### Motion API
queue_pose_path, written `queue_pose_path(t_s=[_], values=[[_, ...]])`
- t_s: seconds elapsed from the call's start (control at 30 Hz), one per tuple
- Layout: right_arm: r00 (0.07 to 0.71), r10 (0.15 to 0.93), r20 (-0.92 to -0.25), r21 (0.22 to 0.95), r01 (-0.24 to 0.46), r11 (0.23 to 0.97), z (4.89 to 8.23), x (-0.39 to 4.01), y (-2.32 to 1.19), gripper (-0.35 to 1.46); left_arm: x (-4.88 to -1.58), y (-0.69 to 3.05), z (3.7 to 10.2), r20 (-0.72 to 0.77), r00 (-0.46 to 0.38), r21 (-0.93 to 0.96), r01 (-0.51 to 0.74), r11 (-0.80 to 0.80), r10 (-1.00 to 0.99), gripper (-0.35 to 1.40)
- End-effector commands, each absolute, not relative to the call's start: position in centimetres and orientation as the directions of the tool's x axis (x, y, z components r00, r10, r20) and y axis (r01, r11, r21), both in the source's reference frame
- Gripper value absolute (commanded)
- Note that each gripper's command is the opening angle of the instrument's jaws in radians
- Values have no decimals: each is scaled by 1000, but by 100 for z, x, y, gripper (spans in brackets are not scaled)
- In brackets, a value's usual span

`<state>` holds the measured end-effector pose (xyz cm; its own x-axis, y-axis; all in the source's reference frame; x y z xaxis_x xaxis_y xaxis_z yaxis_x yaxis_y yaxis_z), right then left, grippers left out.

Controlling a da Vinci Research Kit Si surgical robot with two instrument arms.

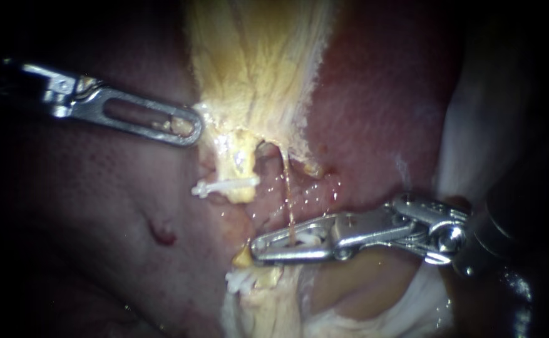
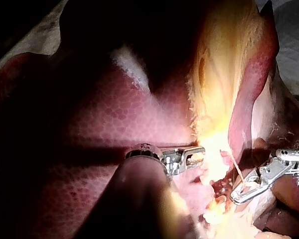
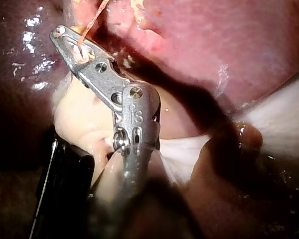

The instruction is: Clipping first clip right tube

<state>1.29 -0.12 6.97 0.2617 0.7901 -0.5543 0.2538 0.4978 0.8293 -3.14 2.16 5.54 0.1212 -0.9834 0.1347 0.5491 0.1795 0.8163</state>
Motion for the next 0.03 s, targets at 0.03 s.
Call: queue_pose_path(t_s=[0.03], values=[[262,790,-554,829,254,498,698,128,-12,-35,-314,216,555,135,122,816,549,180,-983,-35]])
